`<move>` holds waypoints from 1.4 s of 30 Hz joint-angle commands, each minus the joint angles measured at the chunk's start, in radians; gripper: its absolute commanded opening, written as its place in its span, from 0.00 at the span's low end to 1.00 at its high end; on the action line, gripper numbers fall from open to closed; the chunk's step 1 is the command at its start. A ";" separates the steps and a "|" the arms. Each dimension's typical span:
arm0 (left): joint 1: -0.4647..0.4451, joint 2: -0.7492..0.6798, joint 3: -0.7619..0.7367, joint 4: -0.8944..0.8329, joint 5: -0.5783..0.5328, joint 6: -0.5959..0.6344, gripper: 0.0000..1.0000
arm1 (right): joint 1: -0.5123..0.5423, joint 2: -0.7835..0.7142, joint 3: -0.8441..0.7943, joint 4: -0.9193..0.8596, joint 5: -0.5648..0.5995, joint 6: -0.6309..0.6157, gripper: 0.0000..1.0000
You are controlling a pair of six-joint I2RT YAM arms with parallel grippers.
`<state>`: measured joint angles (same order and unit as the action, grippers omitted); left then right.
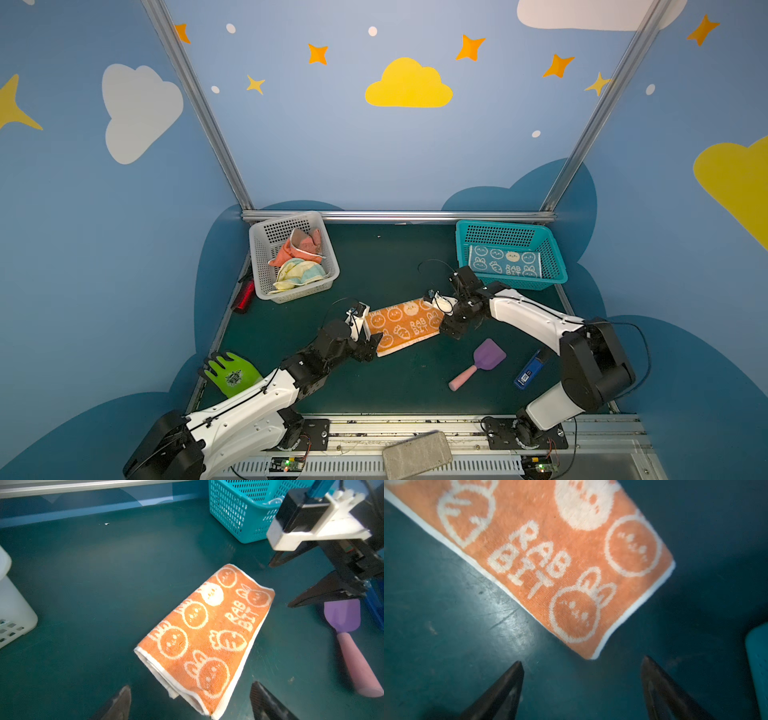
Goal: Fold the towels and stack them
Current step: 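Lay the folded edge down with both grippers and release the orange towel, then grasp the folded orange towel's end with the right gripper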
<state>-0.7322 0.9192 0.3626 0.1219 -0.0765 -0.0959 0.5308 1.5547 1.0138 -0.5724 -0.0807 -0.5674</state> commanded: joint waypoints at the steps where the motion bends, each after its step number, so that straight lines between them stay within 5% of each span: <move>1: 0.002 0.025 0.027 -0.027 -0.035 -0.070 0.89 | -0.033 -0.082 -0.017 0.098 0.041 0.183 0.85; 10: 0.005 0.209 0.103 -0.003 -0.009 -0.174 0.89 | -0.069 -0.193 -0.026 0.188 -0.006 0.474 0.86; 19: 0.005 0.487 0.215 -0.088 0.042 -0.269 0.76 | -0.095 -0.065 0.044 0.058 -0.007 0.652 0.81; 23: 0.004 0.552 0.219 -0.082 0.045 -0.277 0.73 | -0.117 0.045 0.104 -0.013 -0.085 0.734 0.70; 25: 0.004 0.573 0.221 -0.083 0.039 -0.277 0.72 | -0.133 0.110 0.131 -0.035 -0.143 0.749 0.67; 27: 0.004 0.588 0.225 -0.089 0.027 -0.277 0.72 | -0.153 0.166 0.149 -0.037 -0.211 0.754 0.82; 33: 0.005 0.613 0.229 -0.092 0.012 -0.279 0.71 | -0.202 0.255 0.153 0.004 -0.315 0.763 0.82; 42: 0.005 0.613 0.222 -0.080 0.007 -0.283 0.70 | -0.198 0.378 0.157 0.041 -0.430 0.767 0.62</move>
<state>-0.7322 1.5047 0.5938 0.0723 -0.0616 -0.3649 0.3237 1.8797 1.1694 -0.5404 -0.4416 0.1848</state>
